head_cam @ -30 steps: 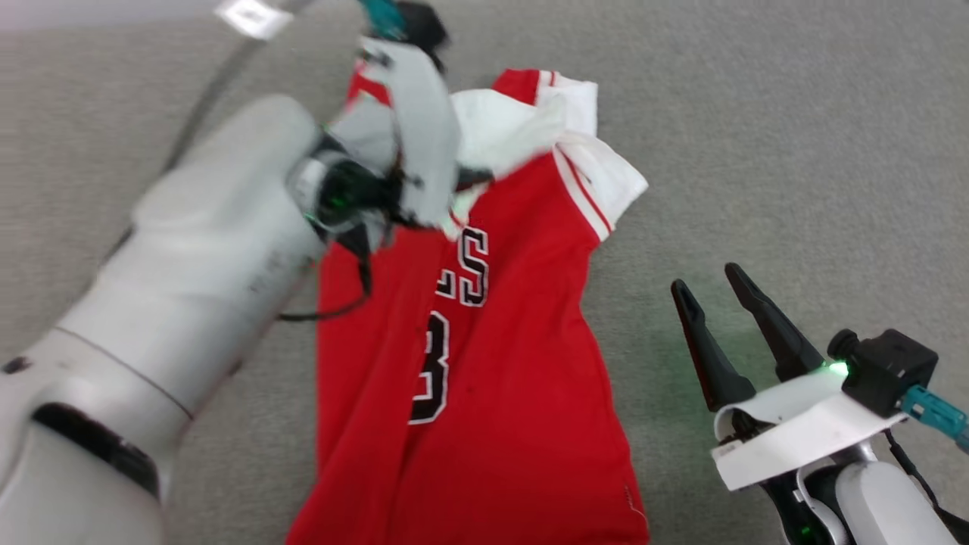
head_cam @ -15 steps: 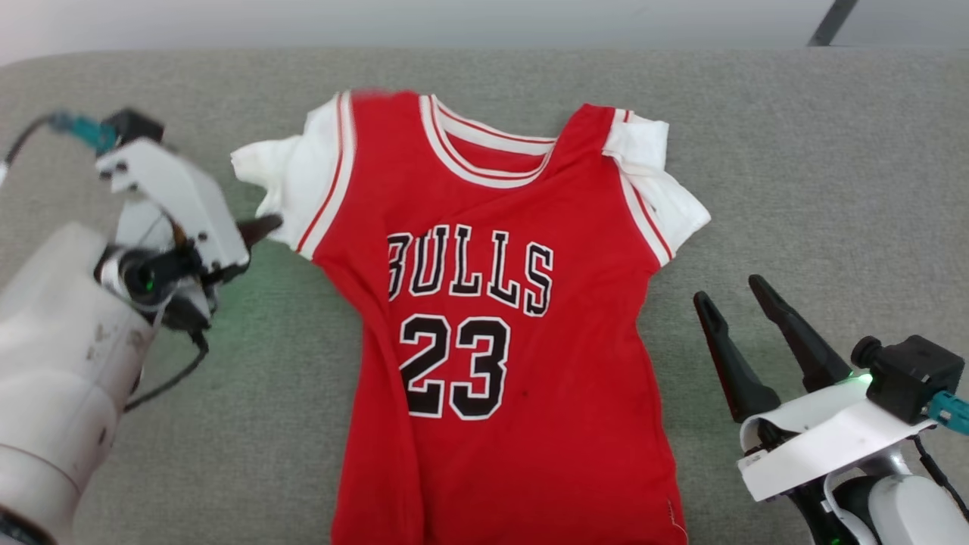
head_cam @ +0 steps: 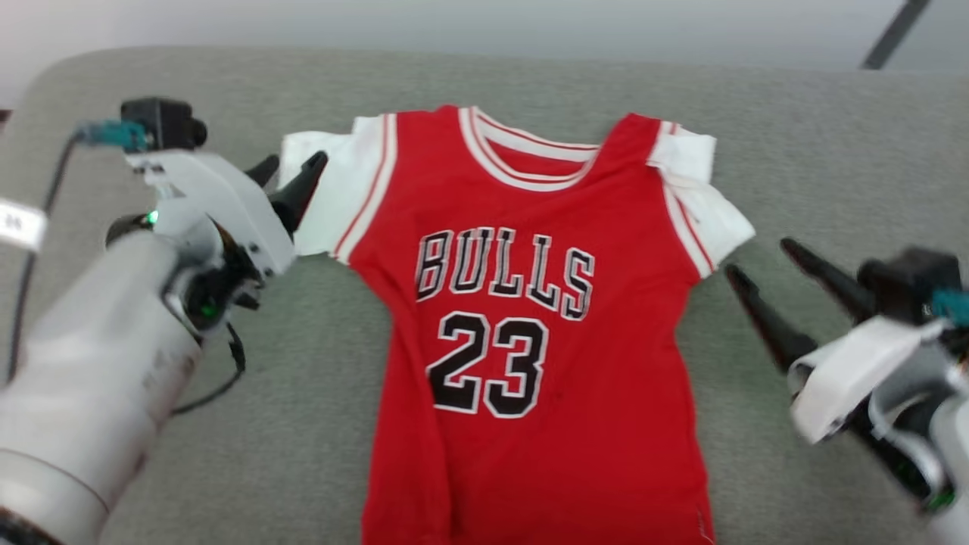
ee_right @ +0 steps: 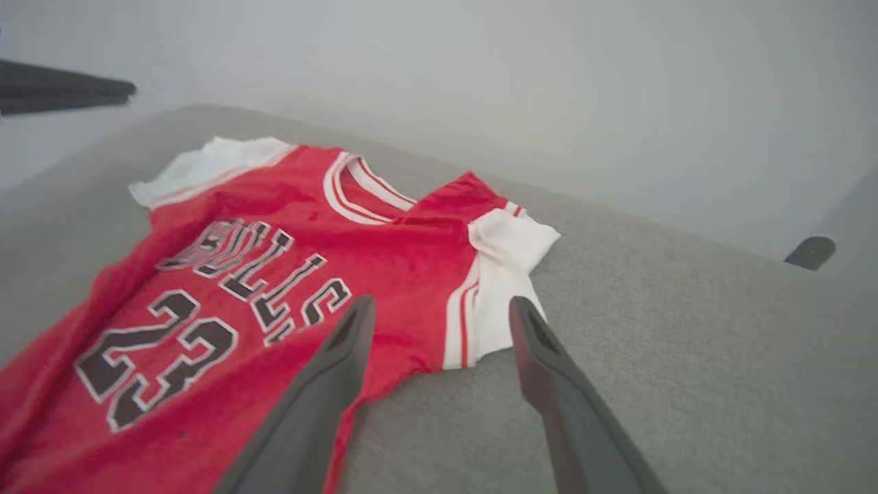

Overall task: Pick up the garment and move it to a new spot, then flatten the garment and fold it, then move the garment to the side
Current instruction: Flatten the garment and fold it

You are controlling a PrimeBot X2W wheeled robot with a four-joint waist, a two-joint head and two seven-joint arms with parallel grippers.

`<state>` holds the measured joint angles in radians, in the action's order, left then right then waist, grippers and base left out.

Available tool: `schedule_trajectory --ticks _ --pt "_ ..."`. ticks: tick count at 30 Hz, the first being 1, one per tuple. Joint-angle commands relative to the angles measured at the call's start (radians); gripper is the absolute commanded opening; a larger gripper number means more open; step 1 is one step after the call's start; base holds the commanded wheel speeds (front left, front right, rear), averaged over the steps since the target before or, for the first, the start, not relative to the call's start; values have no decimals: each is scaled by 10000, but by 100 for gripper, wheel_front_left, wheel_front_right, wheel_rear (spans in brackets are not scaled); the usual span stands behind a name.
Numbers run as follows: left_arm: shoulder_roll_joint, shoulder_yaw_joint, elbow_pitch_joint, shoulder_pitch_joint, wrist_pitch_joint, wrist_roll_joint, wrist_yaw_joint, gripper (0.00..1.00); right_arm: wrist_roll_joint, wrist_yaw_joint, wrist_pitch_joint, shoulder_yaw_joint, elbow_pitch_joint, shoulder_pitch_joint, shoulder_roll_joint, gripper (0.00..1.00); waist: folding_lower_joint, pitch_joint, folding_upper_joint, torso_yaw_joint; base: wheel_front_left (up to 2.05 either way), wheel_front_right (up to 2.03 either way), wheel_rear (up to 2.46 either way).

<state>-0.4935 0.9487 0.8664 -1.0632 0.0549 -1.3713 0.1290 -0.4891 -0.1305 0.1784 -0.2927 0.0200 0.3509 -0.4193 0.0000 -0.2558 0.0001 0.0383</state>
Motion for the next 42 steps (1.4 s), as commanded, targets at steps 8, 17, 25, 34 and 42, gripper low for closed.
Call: schedule_trajectory --ticks 8,17,25,34,42 --pt "362 473 -1368 1422 -3130 2033 -443 100 -627 1 1605 -1391 1840 2204 -1551 100 0 149 -1 -1720 0 0 0" --pt "812 -2113 -5496 4062 -3184 5908 -2197 100 -1467 2 2949 -3125 3911 4244 -2704 100 0 -372 -1 -3184 0 0 0" --pt "981 -3197 -6641 5229 -3187 7067 -2065 100 -1298 2 3260 -4565 5220 5456 -3141 100 0 -654 -1 -3592 0 0 0" --pt "1144 -3891 -6792 5631 -3188 7365 -1708 100 -1504 2 2557 -5123 6421 6094 -2973 0 0 -747 -1 -3408 0 0 0" --pt "450 -4135 -7026 5276 -2987 7414 -1274 100 -1742 2 1570 -3746 7711 6021 -2974 0 0 -753 -1 -2730 0 0 0"
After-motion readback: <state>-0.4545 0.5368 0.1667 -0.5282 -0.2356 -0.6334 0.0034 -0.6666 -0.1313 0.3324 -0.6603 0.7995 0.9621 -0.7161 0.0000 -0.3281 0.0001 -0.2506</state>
